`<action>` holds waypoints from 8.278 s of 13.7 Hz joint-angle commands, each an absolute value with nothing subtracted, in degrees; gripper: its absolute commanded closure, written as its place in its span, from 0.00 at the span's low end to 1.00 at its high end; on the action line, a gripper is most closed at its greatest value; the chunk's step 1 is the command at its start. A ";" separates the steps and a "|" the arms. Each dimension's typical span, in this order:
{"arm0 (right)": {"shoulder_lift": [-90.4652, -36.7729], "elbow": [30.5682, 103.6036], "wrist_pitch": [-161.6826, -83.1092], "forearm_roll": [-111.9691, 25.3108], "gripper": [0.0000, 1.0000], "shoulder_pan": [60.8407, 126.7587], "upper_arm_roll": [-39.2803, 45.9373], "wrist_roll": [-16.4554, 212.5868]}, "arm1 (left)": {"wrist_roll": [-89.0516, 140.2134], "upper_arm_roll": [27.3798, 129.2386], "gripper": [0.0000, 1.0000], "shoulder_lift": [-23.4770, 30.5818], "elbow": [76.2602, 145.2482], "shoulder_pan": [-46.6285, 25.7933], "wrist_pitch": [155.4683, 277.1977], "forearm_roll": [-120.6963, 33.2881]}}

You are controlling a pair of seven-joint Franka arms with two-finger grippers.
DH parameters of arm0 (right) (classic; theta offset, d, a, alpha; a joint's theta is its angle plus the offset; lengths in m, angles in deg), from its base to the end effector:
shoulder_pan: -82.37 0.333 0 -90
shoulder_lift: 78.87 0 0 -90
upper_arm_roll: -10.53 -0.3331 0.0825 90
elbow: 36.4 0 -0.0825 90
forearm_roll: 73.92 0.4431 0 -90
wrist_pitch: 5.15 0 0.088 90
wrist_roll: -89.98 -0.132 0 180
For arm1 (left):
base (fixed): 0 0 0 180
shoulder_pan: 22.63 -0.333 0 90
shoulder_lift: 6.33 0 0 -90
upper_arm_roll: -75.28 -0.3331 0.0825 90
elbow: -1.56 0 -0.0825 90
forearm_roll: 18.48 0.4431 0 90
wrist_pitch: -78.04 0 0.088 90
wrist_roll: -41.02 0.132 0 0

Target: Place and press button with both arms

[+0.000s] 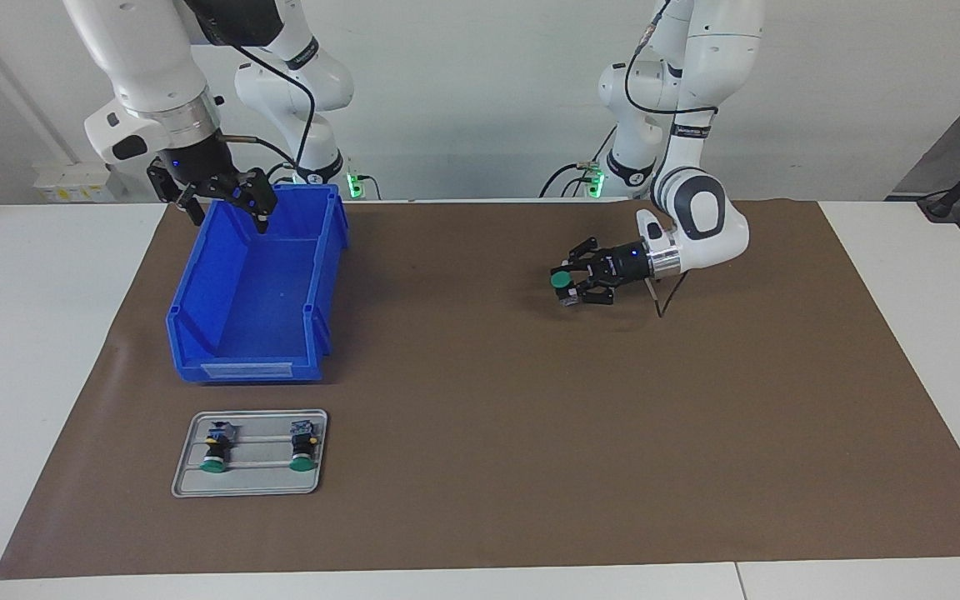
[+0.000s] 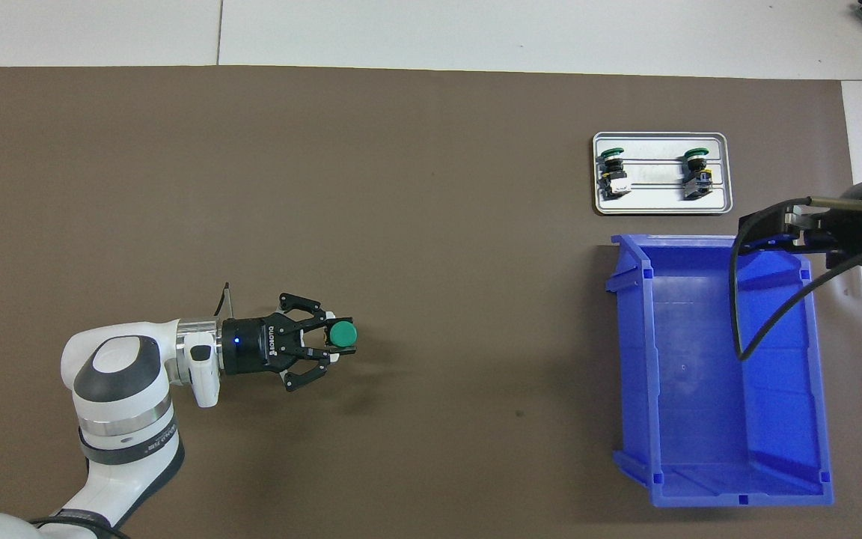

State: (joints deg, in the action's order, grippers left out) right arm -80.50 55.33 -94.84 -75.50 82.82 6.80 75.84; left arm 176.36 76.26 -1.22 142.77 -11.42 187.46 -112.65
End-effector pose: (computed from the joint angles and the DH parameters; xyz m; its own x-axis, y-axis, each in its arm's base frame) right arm 0.6019 0.0408 0.6174 0.9849 -0.1730 0.0002 -0.1730 -0.9845 0.0303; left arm 0.4709 -0.1990 0.2329 0.1819 -0.2268 0.9568 -0.9826 -0.0789 0.1681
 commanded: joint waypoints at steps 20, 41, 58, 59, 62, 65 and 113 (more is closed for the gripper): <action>-82.04 57.20 -95.94 -74.71 0.00 82.46 6.66 75.57 | 183.67 75.37 1.00 2.80 144.38 -8.04 190.62 -118.24; -82.04 57.20 -95.76 -74.71 0.00 82.46 6.66 75.57 | 186.57 75.11 0.65 2.37 147.10 -10.77 189.05 -118.06; -82.04 57.20 -95.59 -74.71 0.00 82.37 6.66 75.57 | 181.40 75.19 0.16 3.51 140.44 -12.44 189.39 -118.06; -82.04 57.20 -95.59 -74.71 0.00 82.37 6.75 75.57 | 179.91 75.19 0.13 4.29 138.86 -12.35 189.83 -118.06; -82.04 57.20 -95.59 -74.71 0.00 82.37 6.66 75.57 | 175.33 75.37 0.09 6.93 132.71 -11.56 196.31 -118.06; -82.04 57.20 -95.50 -74.71 0.00 81.94 6.92 75.65 | 168.49 75.20 0.06 7.03 128.48 -12.26 197.22 -118.06; -82.12 65.73 -107.63 -74.62 0.03 97.05 6.75 65.90 | 16.60 75.46 1.00 -10.29 123.11 6.02 197.39 -27.62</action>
